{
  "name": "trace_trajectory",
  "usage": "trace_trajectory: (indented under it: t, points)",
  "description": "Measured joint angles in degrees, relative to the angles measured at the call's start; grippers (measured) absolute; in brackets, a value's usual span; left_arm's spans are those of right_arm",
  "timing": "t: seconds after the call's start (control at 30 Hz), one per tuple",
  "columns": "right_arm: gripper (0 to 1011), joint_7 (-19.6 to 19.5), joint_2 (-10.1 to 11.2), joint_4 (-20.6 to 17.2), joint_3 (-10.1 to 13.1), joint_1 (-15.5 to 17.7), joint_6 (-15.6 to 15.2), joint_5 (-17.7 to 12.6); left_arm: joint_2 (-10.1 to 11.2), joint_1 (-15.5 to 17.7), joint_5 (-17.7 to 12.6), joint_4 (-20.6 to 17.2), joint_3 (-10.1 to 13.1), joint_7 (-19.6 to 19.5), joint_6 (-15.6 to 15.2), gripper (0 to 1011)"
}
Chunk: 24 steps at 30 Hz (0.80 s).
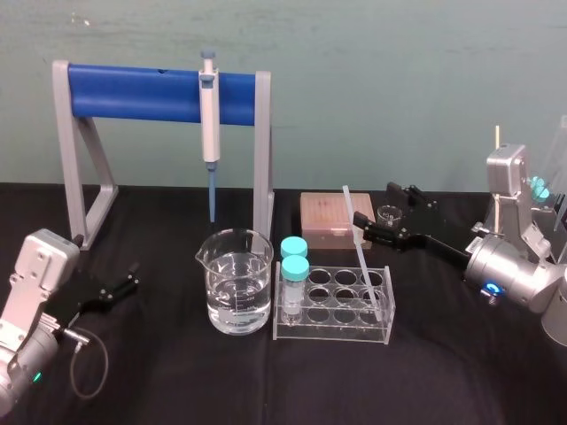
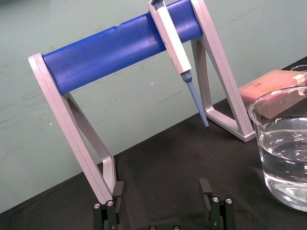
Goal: Pick up the stirring rod with one hand, then place it down.
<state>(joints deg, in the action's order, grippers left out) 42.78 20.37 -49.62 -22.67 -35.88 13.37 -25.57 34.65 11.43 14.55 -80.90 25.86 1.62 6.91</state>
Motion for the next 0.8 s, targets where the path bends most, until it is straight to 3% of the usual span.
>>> trace_trajectory:
  t: [0.5,0.8]
  points:
    - [1003,6.03,-3.47,10.96,-1.60,-6.47,-1.32,-0.43,0.00,0.00,0.00,0.00,0.00,0.00,0.00,1000]
    - [1003,7.57,-4.90,15.05,-2.09,-8.76,-0.61,0.45,0.00,0.00,0.00,0.00,0.00,0.00,0.00,1000]
